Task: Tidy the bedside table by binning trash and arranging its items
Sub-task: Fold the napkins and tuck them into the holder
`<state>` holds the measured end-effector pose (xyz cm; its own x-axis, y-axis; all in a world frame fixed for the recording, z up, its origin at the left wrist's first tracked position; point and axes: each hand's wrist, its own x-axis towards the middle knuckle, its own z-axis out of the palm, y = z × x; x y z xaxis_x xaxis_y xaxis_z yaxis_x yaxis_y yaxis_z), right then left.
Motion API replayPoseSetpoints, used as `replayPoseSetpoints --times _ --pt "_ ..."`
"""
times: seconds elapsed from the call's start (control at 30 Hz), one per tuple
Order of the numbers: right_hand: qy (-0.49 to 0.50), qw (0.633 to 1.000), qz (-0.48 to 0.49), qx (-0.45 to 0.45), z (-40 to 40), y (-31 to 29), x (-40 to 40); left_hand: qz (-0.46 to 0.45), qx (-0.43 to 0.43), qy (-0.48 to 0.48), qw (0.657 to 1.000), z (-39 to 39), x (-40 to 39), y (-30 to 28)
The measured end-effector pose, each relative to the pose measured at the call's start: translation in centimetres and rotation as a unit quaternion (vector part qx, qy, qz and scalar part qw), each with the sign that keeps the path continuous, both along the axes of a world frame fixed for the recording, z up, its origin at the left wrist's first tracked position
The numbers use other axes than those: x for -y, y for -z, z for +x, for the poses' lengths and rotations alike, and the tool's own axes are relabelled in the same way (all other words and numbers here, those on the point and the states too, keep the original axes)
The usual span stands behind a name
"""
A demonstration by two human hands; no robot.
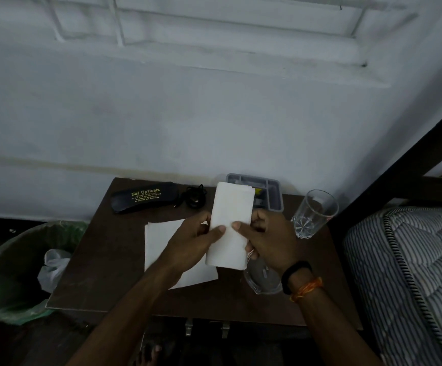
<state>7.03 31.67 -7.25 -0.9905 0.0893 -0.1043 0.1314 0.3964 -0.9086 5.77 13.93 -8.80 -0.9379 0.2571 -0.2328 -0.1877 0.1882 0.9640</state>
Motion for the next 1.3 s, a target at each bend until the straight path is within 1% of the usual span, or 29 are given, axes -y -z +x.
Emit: replayPoseSetpoints --times 0.1,0.17,0.23,0.3,0.37,0.47,0.53,0.67,0.8,0.93,1.07,1.3 --pt "0.030 0.999 -0.033 -0.018 -0.9 -0.7 -0.6 0.027 -0.016 -0.006 0.999 -0.3 -0.1 -0.2" --pt "0.028 0.998 -0.055 -0.026 -1.8 -1.0 -1.3 0.004 -0.046 -0.012 0.999 -0.9 -0.3 -0.7" --pt "0.018 0.998 -0.050 -0.033 -2.8 -1.1 -2.0 -0.020 -0.077 -0.022 0.997 -2.0 -0.6 -1.6" --pt "0.028 0.998 -0.016 -0.055 -3.9 -1.1 -2.7 -0.043 -0.109 -0.021 0.993 -3.7 -1.2 -2.4" --pt "0.054 0.994 0.044 -0.086 -5.2 -1.5 -3.3 -0.072 -0.148 -0.006 0.986 -5.6 -1.9 -3.0" --pt "0.101 0.976 0.140 -0.134 -7.3 -2.5 -3.9 -0.106 -0.197 0.020 0.974 -8.3 -3.0 -4.0" --pt "0.108 0.967 0.177 -0.147 -8.8 -3.1 -4.1 -0.117 -0.224 0.018 0.967 -10.1 -3.7 -4.5" --pt "0.078 0.980 0.158 -0.094 -11.5 -4.1 -4.8 -0.132 -0.239 0.010 0.962 -13.0 -5.1 -5.1" --pt "0.076 0.964 0.246 -0.069 -13.1 -4.8 -5.5 -0.145 -0.243 0.021 0.959 -14.5 -6.3 -4.7" --pt "0.069 0.950 0.298 -0.056 -14.2 -4.6 -5.8 -0.166 -0.238 0.044 0.956 -15.1 -6.7 -4.3" --pt "0.072 0.957 0.276 -0.046 -14.5 -4.1 -5.9 -0.202 -0.241 0.108 0.943 -15.4 -6.9 -4.1" --pt "0.052 0.955 0.292 -0.007 -13.6 -3.7 -5.8 -0.275 -0.267 0.100 0.918 -15.9 -7.6 -3.3"
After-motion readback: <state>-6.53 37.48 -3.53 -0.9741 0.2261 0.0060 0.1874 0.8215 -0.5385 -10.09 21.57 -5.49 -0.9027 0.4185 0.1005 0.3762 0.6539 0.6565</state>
